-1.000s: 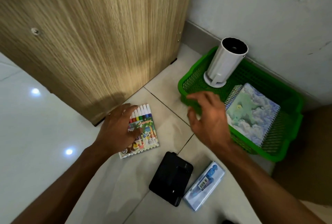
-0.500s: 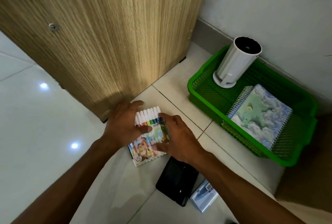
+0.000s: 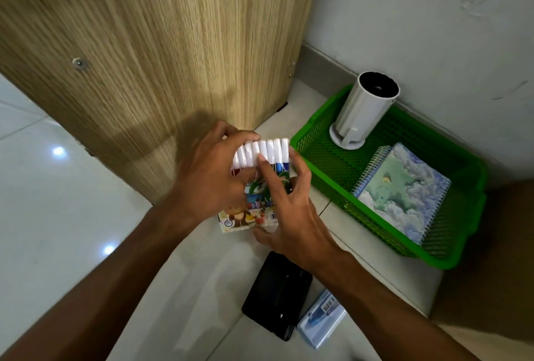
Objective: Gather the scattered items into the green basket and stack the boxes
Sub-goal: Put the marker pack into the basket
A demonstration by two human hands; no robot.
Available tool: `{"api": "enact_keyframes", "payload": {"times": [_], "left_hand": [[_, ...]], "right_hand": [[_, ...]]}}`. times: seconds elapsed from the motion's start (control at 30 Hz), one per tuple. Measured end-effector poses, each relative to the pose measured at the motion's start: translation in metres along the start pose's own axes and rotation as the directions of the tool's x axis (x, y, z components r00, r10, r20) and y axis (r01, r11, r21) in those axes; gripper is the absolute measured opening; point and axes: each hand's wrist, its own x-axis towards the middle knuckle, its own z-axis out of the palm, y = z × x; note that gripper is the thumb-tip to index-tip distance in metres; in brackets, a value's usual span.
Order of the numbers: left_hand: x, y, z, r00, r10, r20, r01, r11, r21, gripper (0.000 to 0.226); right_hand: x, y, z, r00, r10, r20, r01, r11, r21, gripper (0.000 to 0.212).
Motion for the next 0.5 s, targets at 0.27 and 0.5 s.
{"api": "enact_keyframes", "payload": {"times": [0.27,0.5], "left_hand": [[0.018,0.031,-0.004,0.987,0.154,-0.043,-0.158,0.980,-0.119,0.072],[0.018,0.036,0.029,0.977,0.211,0.024,-0.204,0.965,-0.167,0.068]], "right_hand": [[0.000,0.017,-0.039,0.952,0.171,-0.254,-0.154,0.984,0.084,0.110],[-0.007,0.052,-0.069,0.821,0.499,-0.275,-0.471,0.866,0.165,0.096]]}}
